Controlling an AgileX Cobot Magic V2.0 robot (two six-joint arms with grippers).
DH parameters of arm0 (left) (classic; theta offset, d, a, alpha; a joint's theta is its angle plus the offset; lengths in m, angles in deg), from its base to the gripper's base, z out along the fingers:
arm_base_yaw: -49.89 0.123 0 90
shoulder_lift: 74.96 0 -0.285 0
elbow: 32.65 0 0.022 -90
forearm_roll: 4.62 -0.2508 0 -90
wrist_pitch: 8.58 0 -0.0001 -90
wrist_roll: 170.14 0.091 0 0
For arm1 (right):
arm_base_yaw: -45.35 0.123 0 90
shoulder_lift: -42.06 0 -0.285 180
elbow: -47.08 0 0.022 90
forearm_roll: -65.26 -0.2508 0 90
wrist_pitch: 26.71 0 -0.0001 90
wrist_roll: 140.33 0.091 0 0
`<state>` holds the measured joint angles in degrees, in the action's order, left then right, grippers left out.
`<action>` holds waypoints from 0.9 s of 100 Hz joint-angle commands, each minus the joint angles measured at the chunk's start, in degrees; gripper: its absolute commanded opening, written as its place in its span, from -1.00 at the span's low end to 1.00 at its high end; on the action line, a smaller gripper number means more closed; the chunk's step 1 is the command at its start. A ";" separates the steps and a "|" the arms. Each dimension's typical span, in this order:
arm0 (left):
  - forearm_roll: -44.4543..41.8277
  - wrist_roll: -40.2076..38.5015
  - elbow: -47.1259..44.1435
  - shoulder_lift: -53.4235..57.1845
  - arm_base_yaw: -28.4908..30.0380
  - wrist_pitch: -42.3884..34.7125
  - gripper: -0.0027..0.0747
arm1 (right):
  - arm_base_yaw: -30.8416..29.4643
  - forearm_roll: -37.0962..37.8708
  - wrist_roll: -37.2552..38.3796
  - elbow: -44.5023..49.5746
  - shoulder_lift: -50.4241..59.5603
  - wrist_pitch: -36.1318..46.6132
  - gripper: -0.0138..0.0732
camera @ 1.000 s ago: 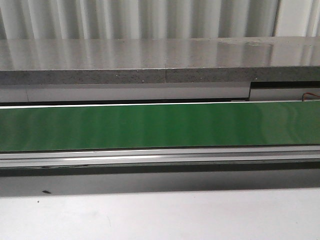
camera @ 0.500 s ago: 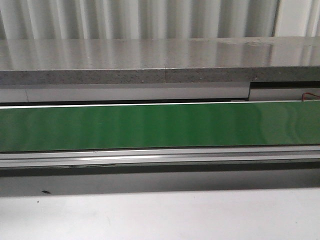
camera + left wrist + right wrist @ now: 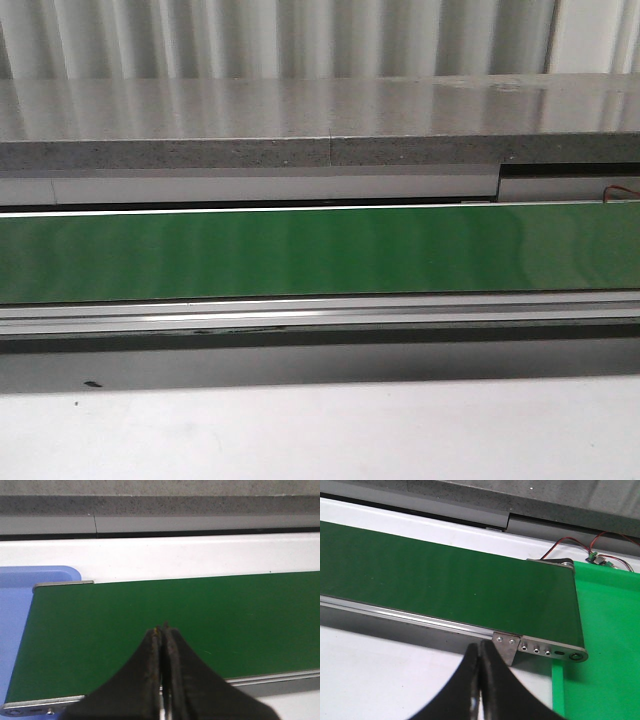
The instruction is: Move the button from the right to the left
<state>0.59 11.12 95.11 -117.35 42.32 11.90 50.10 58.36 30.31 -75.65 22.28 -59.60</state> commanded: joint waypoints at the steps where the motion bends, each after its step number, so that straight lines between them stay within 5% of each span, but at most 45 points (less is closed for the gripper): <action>1: 0.70 -0.55 -0.66 4.47 -0.55 -5.55 -0.98 | -0.05 0.45 -0.38 -1.32 -0.39 4.22 -0.84; 90: -4.81 2.05 -26.59 36.79 2.91 -18.24 -0.99 | -0.05 0.45 -0.38 -1.32 -0.39 4.22 -0.84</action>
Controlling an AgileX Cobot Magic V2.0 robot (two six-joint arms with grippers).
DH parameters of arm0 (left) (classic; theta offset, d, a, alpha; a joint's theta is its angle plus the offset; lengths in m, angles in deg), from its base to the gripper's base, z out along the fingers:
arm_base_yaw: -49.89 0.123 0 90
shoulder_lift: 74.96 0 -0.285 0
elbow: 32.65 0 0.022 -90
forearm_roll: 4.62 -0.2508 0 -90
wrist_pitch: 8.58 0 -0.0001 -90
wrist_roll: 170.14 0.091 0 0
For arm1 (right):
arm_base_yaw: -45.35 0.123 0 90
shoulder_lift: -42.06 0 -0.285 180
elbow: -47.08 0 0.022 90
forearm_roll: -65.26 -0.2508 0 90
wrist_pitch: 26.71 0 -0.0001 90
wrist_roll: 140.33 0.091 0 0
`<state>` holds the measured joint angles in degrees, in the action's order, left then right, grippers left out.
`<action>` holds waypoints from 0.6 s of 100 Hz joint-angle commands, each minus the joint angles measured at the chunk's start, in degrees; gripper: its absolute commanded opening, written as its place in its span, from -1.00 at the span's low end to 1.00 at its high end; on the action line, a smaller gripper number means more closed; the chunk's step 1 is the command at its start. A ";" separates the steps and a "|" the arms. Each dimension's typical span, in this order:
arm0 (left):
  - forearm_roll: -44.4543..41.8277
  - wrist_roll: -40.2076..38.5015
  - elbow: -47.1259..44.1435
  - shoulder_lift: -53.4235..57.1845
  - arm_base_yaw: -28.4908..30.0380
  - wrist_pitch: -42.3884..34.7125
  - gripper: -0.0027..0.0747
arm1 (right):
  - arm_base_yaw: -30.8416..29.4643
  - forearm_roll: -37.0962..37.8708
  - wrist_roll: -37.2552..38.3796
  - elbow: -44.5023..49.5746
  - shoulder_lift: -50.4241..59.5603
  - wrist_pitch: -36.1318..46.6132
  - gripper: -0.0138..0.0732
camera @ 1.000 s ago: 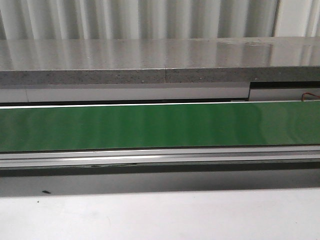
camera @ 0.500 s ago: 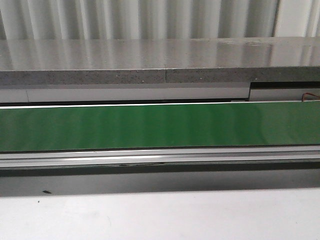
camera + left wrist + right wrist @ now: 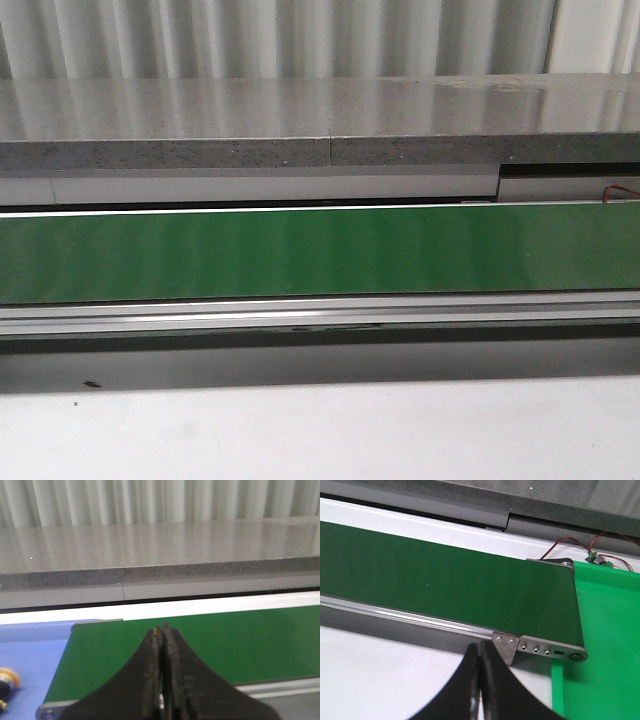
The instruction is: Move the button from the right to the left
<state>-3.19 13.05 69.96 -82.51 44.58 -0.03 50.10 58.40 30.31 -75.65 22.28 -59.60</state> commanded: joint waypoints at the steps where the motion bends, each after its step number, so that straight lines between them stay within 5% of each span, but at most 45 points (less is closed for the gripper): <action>1: -1.03 0.12 -1.92 1.83 0.77 -6.88 -0.99 | -0.05 0.41 -0.38 -1.32 -0.39 4.22 -0.84; 60: -1.03 0.12 -2.20 1.82 0.72 -3.97 -0.98 | -0.05 0.41 -0.38 -1.32 -0.39 3.82 -0.84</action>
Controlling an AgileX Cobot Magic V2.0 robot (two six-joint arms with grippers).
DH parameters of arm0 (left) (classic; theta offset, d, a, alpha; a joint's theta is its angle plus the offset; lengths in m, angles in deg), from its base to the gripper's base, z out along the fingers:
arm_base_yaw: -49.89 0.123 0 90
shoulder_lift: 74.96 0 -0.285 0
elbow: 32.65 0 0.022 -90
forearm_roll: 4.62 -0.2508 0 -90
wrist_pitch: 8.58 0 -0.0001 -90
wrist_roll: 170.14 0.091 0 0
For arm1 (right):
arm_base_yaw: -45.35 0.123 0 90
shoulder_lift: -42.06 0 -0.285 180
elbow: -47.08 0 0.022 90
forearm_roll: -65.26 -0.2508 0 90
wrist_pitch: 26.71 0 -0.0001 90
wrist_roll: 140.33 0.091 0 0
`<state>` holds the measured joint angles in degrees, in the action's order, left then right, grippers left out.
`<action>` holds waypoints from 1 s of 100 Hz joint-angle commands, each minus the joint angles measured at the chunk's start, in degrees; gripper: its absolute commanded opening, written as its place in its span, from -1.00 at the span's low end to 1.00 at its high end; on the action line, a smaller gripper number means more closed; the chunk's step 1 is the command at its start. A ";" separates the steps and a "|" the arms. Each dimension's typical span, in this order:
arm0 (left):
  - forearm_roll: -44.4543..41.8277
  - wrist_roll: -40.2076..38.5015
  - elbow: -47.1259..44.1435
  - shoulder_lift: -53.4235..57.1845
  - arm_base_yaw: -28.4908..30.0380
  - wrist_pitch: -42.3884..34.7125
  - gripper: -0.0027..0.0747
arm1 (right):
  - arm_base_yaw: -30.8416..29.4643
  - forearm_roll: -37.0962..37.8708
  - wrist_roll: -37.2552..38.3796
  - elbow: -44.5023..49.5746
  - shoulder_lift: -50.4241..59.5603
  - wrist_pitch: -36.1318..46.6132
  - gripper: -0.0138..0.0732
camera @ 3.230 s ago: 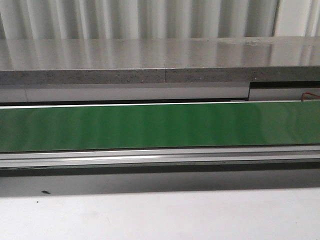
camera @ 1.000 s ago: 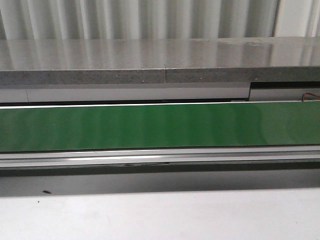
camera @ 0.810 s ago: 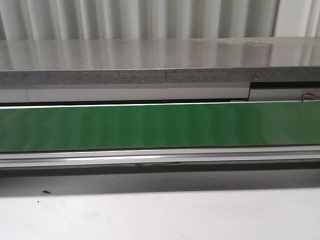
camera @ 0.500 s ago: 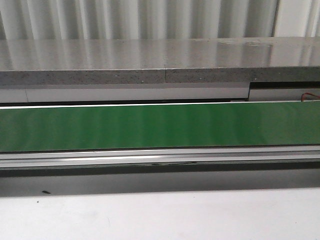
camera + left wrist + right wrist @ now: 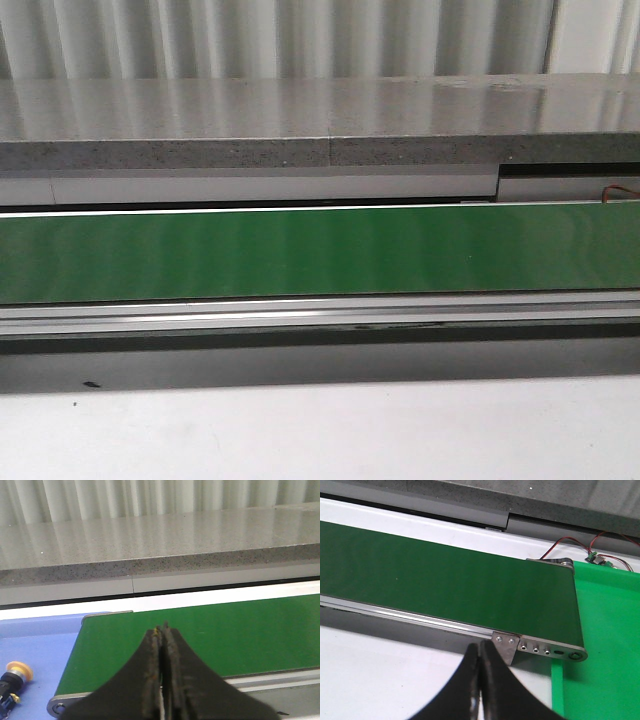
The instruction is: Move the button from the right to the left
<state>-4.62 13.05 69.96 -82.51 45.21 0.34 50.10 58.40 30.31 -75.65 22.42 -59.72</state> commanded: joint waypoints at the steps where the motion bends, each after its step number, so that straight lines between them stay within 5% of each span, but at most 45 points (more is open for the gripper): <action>1: 0.40 0.12 -2.20 1.82 0.08 -4.34 -0.98 | -0.05 0.41 -0.38 -1.32 -0.53 3.94 -0.84; 55: 0.40 0.12 -2.20 1.82 0.08 -4.34 -0.98 | -0.05 0.65 -0.38 -1.22 -0.53 5.12 -0.84; 83: 0.40 0.12 -2.20 1.82 0.08 -4.34 -0.98 | -2.97 13.73 16.75 6.12 3.28 24.60 -0.84; 100: 0.40 0.12 -2.20 1.82 0.08 -4.34 -0.98 | -6.27 14.47 17.58 12.76 6.77 26.97 -0.84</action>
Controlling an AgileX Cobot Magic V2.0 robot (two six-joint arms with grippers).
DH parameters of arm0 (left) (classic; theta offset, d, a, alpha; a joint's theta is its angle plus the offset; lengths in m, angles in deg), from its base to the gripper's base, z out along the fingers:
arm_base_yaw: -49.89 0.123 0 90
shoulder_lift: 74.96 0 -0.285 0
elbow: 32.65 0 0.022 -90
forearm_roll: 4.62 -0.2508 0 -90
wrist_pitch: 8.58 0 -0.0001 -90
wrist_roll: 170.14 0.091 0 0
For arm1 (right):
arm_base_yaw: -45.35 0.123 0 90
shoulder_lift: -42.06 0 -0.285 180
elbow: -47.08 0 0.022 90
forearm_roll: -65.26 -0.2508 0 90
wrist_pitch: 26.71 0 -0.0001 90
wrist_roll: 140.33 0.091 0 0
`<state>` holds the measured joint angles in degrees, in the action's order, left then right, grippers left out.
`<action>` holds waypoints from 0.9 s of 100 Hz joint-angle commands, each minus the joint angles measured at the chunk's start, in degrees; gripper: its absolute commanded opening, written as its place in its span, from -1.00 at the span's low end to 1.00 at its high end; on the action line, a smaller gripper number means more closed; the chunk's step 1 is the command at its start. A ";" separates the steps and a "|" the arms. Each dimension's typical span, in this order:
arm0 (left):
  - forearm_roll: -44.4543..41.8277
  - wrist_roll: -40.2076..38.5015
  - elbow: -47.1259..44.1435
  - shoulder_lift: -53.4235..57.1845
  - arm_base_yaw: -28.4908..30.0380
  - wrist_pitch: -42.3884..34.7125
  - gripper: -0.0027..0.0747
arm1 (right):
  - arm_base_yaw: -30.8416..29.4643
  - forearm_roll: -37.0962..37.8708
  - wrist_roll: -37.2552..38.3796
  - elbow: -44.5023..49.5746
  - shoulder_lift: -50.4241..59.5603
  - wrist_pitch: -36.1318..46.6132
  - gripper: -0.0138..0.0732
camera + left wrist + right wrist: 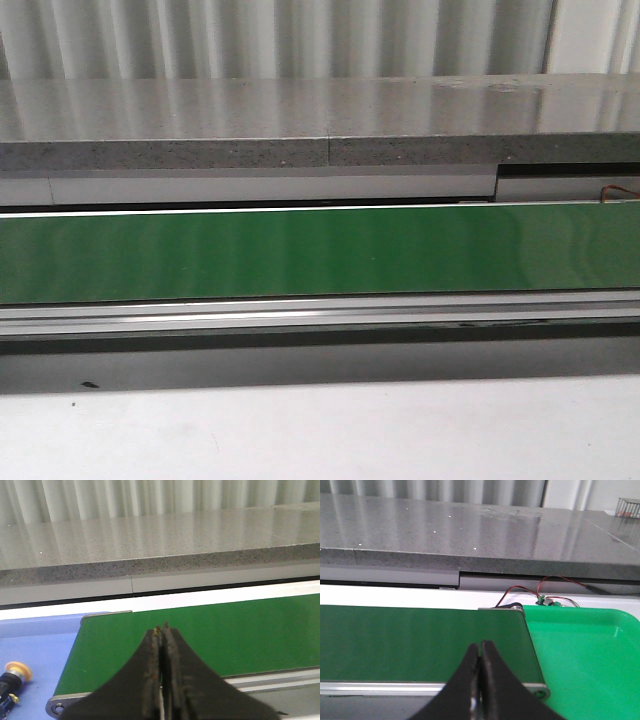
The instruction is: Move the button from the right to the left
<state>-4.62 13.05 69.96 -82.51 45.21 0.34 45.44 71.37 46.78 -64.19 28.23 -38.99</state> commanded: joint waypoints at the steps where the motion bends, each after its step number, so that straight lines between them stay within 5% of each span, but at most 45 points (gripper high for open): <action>1: 0.40 0.12 -2.20 1.82 0.08 -4.34 -0.98 | -1.71 1.43 1.11 1.85 1.30 6.36 -0.84; 19: 0.40 0.12 -2.20 1.82 0.08 -4.34 -0.98 | -3.25 -1.49 1.11 9.13 5.57 13.35 -0.84; 90: 0.40 0.12 -2.20 1.82 0.08 -4.34 -0.98 | -3.25 -1.61 1.00 8.91 7.78 10.02 -0.84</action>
<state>-4.62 13.05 69.96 -82.51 45.21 0.45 42.42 69.77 47.80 -54.12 34.79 -33.57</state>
